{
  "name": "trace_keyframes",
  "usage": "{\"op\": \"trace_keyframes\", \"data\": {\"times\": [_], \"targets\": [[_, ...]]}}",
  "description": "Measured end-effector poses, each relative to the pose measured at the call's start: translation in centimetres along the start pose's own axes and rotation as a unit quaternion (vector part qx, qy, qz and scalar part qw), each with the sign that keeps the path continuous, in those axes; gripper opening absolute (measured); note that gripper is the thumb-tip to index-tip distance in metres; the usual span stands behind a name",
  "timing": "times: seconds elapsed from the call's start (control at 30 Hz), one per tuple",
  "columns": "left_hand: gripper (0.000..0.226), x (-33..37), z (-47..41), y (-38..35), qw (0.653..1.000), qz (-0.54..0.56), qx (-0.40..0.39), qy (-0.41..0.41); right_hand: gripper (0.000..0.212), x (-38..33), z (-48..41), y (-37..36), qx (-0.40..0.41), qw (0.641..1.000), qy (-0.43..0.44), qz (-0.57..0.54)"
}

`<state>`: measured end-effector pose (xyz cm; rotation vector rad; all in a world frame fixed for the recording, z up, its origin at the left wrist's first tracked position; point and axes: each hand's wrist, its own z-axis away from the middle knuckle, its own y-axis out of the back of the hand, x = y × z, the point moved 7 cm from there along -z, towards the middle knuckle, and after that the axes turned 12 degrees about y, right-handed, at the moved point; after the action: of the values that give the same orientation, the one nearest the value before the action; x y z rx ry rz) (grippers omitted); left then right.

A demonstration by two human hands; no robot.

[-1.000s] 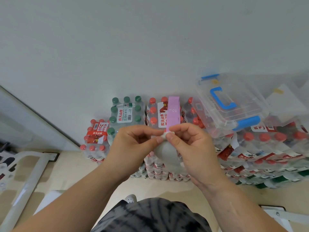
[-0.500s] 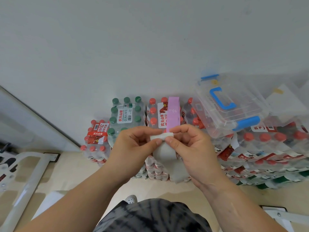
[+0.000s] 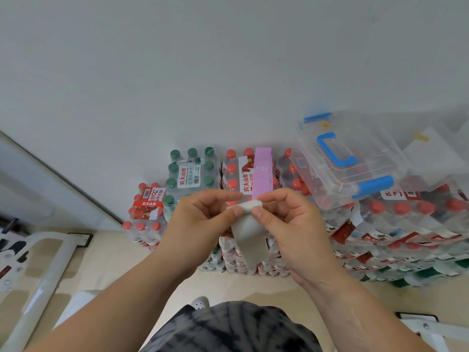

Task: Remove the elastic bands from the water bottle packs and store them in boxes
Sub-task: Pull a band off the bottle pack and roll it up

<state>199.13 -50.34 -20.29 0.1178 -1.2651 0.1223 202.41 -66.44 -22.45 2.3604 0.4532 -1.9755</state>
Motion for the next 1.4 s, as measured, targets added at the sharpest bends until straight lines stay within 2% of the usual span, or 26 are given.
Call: {"op": "trace_keyframes", "data": {"times": [0.23, 0.33, 0.4, 0.5, 0.7, 0.9, 1.13, 1.33, 1.4], "targets": [[0.026, 0.2, 0.3, 0.1, 0.999, -0.022, 0.027, -0.029, 0.021, -0.4, 0.3, 0.0, 0.021, 0.999, -0.023, -0.034], [0.026, 0.2, 0.4, 0.0, 0.999, -0.036, 0.026, -0.032, 0.016, -0.3, 0.3, 0.1, 0.028, 0.999, -0.027, -0.013], [0.027, 0.1, 0.4, -0.1, 0.999, -0.024, 0.018, -0.026, 0.009, -0.3, 0.2, 0.3, 0.029, 0.999, -0.02, 0.004], [0.035, 0.0, 0.4, -0.3, 1.0, 0.004, -0.009, 0.001, 0.017, -0.5, 0.1, 0.4, 0.03, 0.999, -0.011, 0.005], [0.022, 0.3, 0.6, -0.2, 1.0, -0.002, -0.016, -0.016, 0.021, -1.0, 0.1, 0.0, 0.017, 1.0, -0.007, -0.002], [0.023, 0.5, 1.1, 0.3, 0.999, -0.021, -0.006, -0.046, 0.024, -1.5, 0.4, -0.2, 0.008, 0.999, -0.018, -0.029], [0.028, 0.5, 1.2, 0.1, 1.0, -0.001, -0.013, -0.018, 0.014, -1.2, 0.4, 0.1, 0.014, 1.0, 0.004, 0.006], [0.021, 0.5, 1.0, 0.7, 0.999, -0.022, 0.006, -0.032, 0.02, -1.2, 0.6, -0.3, 0.014, 1.0, -0.007, -0.014], [0.021, 0.5, 0.9, 0.9, 0.999, -0.028, 0.01, -0.039, 0.028, -1.1, 0.7, -0.4, 0.017, 0.999, -0.018, -0.024]]}}
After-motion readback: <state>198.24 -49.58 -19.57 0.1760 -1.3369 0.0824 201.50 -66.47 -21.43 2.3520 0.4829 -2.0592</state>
